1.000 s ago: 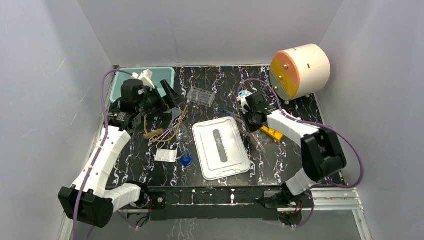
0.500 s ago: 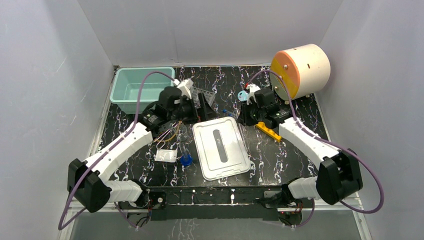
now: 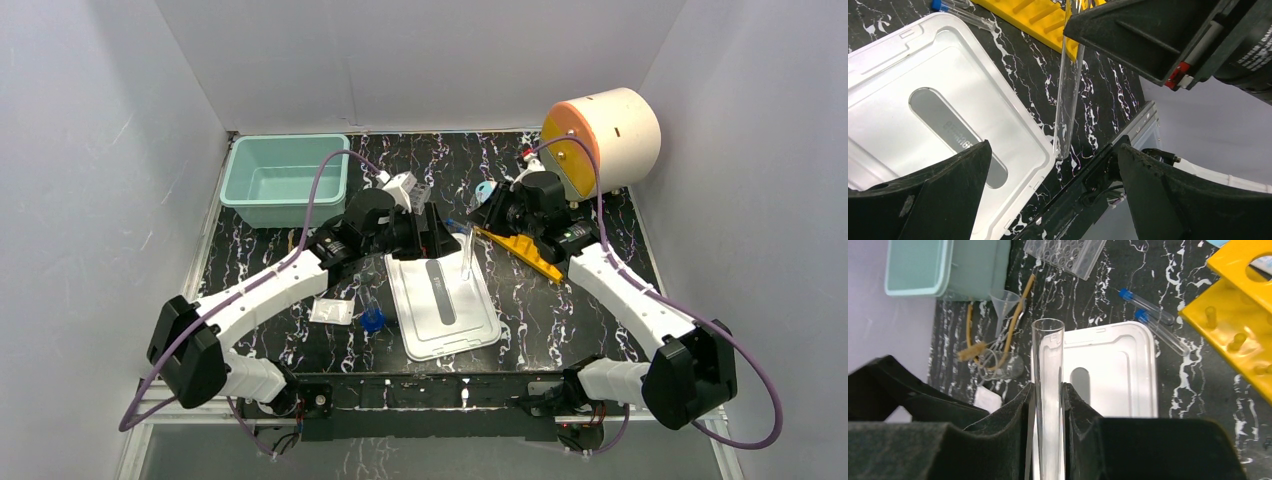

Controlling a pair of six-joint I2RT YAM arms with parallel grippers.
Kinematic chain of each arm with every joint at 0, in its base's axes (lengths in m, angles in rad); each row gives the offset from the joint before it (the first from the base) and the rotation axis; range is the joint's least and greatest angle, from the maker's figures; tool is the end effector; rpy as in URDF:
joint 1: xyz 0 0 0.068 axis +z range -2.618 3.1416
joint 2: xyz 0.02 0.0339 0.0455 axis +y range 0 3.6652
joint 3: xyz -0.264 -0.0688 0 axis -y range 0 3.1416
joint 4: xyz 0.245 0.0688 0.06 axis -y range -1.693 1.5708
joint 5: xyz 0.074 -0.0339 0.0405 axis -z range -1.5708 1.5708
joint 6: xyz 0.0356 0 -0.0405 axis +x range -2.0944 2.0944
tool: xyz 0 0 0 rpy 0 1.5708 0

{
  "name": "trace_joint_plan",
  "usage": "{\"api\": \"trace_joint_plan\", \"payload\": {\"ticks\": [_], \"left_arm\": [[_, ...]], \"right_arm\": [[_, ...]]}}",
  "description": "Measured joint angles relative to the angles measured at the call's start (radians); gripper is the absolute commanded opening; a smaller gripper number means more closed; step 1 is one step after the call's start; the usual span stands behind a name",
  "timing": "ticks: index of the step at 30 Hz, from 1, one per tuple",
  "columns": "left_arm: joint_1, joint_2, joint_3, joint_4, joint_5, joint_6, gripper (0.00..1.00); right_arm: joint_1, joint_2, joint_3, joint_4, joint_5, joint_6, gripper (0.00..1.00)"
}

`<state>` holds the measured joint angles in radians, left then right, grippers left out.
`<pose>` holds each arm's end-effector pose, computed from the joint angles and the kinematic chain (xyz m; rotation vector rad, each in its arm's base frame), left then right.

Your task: Organize the chemistry lab equipment

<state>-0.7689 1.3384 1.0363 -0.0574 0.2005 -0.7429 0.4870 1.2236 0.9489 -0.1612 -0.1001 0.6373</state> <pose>0.2199 -0.2227 0.3165 0.1746 2.1110 -1.1583 0.2471 0.1349 0.3068 0.0908 2.0989 0.8023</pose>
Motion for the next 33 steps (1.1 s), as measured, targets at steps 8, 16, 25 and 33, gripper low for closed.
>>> {"api": "trace_joint_plan", "payload": {"ticks": [8, 16, 25, 33], "left_arm": [[-0.006, 0.076, 0.001, 0.05, 0.039, -0.029, 0.71], [-0.013, 0.097, 0.003, 0.117, 0.108, -0.047, 0.47], [-0.014, 0.126, 0.022, 0.139, 0.154, -0.034, 0.38], [-0.015, 0.158, 0.053, 0.14, 0.167, 0.004, 0.06]], "right_arm": [[0.0, -0.019, 0.003, 0.038, -0.003, 0.177, 0.22], [-0.001, -0.021, 0.005, 0.08, -0.035, 0.281, 0.21], [-0.003, -0.019, 0.005, 0.09, -0.069, 0.315, 0.22], [-0.009, -0.018, 0.005, 0.09, -0.088, 0.317, 0.24]]}}
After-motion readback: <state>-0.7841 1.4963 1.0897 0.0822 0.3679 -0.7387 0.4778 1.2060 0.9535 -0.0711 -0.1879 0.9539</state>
